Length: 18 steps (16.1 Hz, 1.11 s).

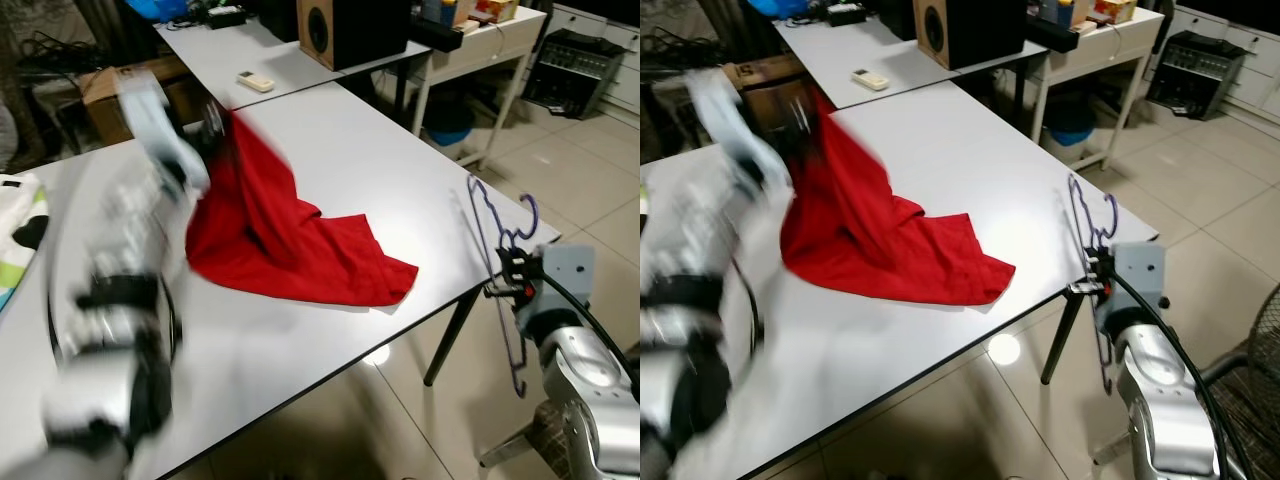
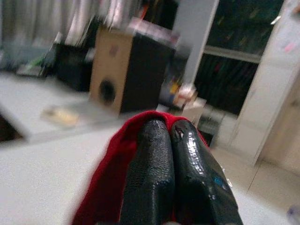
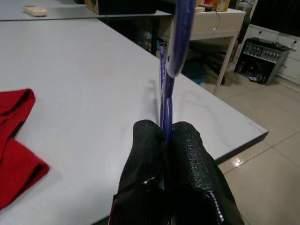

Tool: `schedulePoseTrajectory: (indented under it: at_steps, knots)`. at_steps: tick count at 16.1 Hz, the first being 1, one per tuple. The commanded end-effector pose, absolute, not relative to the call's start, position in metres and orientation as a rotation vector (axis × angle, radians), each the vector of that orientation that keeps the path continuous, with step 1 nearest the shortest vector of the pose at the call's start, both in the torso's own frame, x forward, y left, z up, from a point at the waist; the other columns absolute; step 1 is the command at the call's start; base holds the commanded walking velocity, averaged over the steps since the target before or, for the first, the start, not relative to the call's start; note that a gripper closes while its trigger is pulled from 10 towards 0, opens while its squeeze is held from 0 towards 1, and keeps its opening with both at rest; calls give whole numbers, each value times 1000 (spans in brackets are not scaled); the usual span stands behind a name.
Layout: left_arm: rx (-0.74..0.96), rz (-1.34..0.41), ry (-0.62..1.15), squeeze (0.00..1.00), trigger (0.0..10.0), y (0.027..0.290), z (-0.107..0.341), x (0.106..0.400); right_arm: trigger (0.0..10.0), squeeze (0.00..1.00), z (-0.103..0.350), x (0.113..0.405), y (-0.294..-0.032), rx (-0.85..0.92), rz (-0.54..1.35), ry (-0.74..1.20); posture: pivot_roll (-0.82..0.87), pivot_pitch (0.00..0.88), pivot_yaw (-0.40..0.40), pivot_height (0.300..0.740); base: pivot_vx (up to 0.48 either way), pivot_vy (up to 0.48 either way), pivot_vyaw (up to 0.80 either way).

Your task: Hang hanger

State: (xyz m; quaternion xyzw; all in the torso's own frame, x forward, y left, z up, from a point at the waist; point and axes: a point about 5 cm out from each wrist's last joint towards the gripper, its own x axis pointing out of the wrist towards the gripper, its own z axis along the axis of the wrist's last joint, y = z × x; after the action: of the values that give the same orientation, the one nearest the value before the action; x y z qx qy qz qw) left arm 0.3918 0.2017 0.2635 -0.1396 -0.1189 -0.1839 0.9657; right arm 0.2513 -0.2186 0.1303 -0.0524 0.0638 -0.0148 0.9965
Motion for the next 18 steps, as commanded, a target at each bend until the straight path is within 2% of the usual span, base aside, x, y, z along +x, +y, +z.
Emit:
schedulePoseTrajectory:
  at_steps: [1,4,6,8,12,13,15,16,18]
  knots:
    - [-290,-398,-361,0,0,213,304,393,10000,0,131,255,-214,-99,-14,117,-127,0,69,740,0,0,0]
    - [-337,-505,-630,0,0,212,393,382,10000,0,137,258,-215,-96,-26,79,-132,0,79,740,0,0,0]
    - [-298,-527,-734,0,0,210,420,373,10000,0,138,257,-216,-93,-34,73,-134,0,84,740,0,0,0]
    - [-302,-511,-711,0,0,209,415,377,10000,0,136,256,-215,-91,-35,76,-135,0,87,740,0,0,0]
    - [-171,-452,-445,0,0,205,335,395,10000,0,135,256,-211,-92,-24,74,-143,0,98,740,0,0,0]
    - [-143,-507,-332,0,0,208,281,386,10000,0,134,255,-209,-97,-21,75,-145,0,101,740,0,0,0]
    - [-132,-552,-273,0,0,214,252,374,10000,0,134,254,-209,-99,-20,75,-152,0,105,740,0,0,0]
    - [-118,-525,-203,0,0,237,222,354,10000,0,133,253,-207,-99,-16,78,-145,0,99,740,0,0,0]
    - [-110,-458,-150,0,0,265,201,335,10000,0,131,252,-205,-98,-4,86,-142,0,96,740,0,0,0]
